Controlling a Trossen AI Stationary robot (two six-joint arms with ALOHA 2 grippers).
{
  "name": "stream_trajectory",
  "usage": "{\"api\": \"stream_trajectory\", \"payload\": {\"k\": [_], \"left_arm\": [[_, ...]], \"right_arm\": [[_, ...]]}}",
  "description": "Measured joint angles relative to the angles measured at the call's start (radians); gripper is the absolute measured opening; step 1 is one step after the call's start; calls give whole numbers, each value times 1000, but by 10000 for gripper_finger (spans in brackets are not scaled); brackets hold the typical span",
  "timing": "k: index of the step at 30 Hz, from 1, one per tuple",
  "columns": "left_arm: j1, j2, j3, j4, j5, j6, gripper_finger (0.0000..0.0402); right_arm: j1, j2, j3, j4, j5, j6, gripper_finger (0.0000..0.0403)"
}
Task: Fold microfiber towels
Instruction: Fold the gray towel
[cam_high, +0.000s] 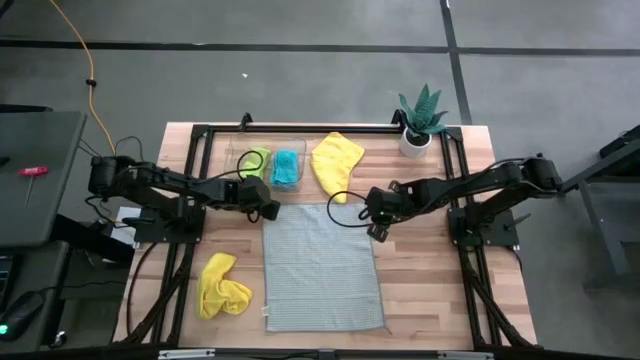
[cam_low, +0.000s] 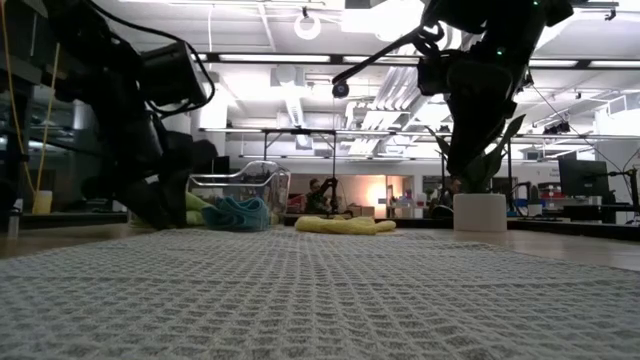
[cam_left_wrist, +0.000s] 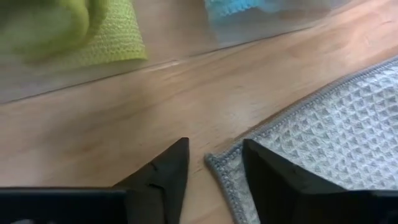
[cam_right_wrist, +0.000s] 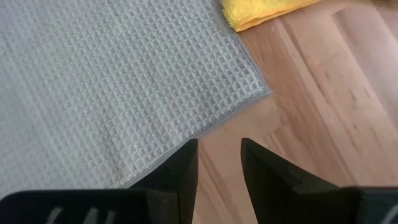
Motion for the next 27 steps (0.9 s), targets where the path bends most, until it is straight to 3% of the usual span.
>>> {"api": "stream_trajectory", "payload": {"k": [5,7,10,15,18,27], "left_arm": [[1,-7,-3,-10,-8,0,34],[2,-8,-4,-9,-9,0,10],[1,-8,-4,-6,-6,0,12],[1,-8,-4,-3,-5,1,3],[1,-8,-4,1,-4,9,1],[1,-7,-4,4,-3,11,0]], "right_arm": [[-34,0,0,4,22,3,115],[-72,0,0,4,21,19,115],[-150,-1,-45,104,-8,70,115],[-288,0,-233,501,-225,245,115],[-338,0,-300,640,-257,356,115],[-338,0,-314,583,-238,393,115]]}}
